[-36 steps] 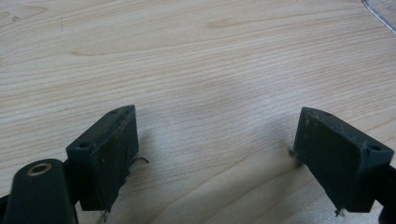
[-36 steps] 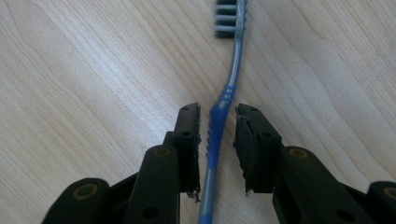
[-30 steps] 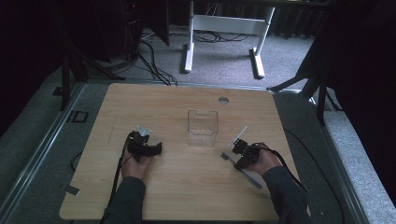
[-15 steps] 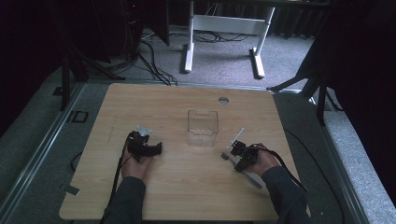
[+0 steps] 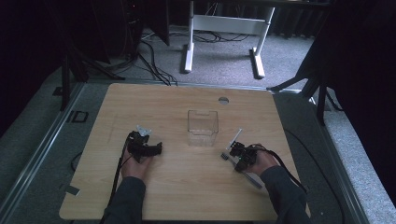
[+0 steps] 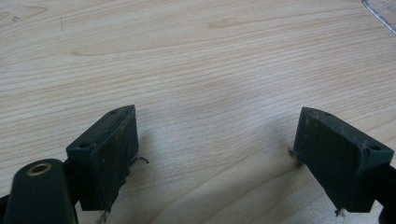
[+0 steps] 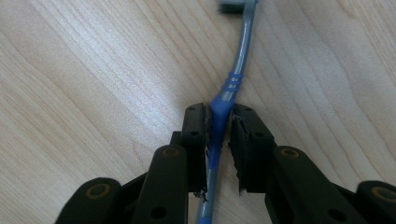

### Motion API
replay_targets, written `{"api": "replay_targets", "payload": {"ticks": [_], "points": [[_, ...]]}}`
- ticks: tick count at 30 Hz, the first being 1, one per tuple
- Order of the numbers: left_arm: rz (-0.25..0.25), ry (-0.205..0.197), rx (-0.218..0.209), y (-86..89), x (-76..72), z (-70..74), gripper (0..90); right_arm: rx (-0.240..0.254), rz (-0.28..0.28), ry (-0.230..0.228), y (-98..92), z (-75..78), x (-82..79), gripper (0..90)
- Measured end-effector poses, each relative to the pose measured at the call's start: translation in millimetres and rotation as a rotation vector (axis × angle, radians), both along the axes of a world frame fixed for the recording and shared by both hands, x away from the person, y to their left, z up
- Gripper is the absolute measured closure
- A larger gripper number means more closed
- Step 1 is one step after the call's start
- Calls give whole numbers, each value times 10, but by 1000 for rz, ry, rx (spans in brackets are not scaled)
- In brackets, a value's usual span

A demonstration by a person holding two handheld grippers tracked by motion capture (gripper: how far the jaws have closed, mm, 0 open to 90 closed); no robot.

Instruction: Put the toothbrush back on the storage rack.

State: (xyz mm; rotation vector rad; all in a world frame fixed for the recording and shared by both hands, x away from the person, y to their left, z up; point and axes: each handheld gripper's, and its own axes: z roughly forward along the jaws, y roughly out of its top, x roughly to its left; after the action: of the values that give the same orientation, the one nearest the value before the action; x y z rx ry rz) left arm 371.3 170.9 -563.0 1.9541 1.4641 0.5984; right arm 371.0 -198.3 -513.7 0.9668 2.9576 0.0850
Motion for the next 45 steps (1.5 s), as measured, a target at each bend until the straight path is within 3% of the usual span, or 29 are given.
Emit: {"api": "replay_targets", "payload": {"ticks": [20,34,40,45], "points": [[0,0,0,0,0,0,144,-18,-1,10,28,-22,8,809],[0,-1,-1,-1,0,-1,144,70,-49,-31,-45,142,-5,812],[0,-1,0,0,0,0,143,132,-69,-54,-78,197,-32,812],[0,0,0,0,0,0,144,143,-72,-68,-100,220,-35,812]]}}
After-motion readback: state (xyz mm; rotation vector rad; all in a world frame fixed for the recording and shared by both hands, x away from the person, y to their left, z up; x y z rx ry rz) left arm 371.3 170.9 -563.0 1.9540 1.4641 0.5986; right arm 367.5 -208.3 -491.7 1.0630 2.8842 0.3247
